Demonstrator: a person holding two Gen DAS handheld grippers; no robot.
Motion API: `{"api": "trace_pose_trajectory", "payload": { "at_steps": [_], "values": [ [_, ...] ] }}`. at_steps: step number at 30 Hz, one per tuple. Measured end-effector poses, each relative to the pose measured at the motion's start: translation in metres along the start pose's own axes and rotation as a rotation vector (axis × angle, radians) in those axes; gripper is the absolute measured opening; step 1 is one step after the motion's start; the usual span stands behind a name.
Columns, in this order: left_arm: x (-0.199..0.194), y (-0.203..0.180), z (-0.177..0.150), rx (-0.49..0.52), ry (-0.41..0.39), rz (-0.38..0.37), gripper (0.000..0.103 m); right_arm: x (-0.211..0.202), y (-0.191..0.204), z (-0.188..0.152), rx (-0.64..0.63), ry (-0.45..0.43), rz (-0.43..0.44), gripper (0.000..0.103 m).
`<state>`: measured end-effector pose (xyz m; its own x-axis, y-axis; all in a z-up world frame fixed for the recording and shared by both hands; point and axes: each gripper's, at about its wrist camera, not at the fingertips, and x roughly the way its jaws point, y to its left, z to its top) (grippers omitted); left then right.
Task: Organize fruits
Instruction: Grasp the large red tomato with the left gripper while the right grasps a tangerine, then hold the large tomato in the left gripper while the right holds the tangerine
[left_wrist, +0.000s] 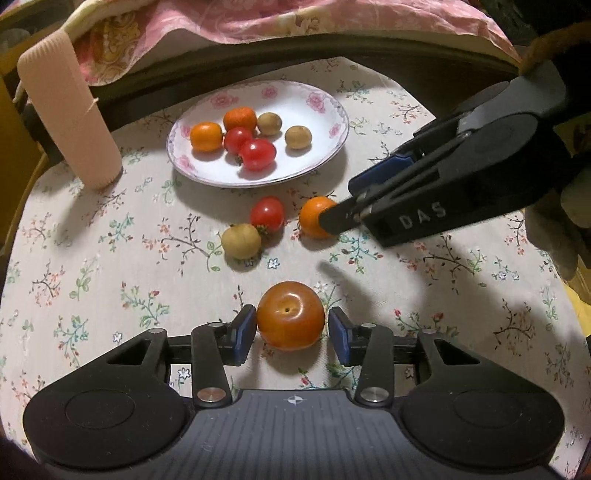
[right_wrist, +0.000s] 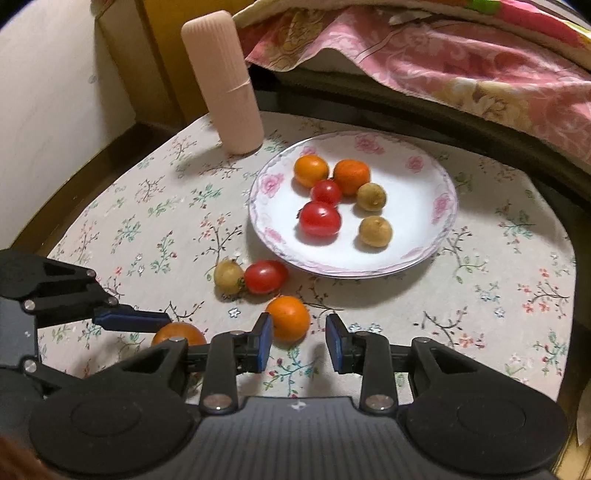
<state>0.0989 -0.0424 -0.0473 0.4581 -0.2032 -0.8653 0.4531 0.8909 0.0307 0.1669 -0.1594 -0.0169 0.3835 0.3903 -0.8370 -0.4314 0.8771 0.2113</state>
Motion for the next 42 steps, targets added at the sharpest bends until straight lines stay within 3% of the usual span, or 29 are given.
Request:
{"api": "trace_pose_trajectory", "payload": {
  "at_steps": [9,13,17,21,27,34,36,42],
  "values": [
    [0.009,0.01,-0.003,-0.006,0.017,-0.007,0.066,0.024,0.008,0.005,-0.024,0.039,0.004,0.041],
    [0.017,0.015,-0.01,-0.023,0.052,-0.01,0.066,0.032,0.01,0.005,-0.038,0.055,-0.004,0.041],
    [0.015,0.02,-0.013,-0.045,0.037,-0.009,0.065,0.033,0.012,0.003,-0.059,0.045,-0.027,0.04],
    [0.017,0.025,-0.01,-0.092,0.021,-0.019,0.061,0.033,0.013,0.006,-0.059,0.054,-0.051,0.032],
    [0.016,0.026,-0.007,-0.116,0.009,-0.052,0.066,0.033,0.013,0.005,-0.047,0.057,-0.05,0.032],
    [0.023,0.028,-0.006,-0.12,0.015,-0.027,0.06,0.032,0.012,0.003,-0.047,0.058,-0.047,0.032],
    [0.021,0.029,-0.006,-0.13,0.01,-0.014,0.049,0.032,0.012,0.003,-0.045,0.06,-0.046,0.032],
    [0.021,0.032,-0.004,-0.136,0.003,-0.012,0.05,0.03,0.018,0.002,-0.067,0.069,-0.061,0.032]
  ]
}}
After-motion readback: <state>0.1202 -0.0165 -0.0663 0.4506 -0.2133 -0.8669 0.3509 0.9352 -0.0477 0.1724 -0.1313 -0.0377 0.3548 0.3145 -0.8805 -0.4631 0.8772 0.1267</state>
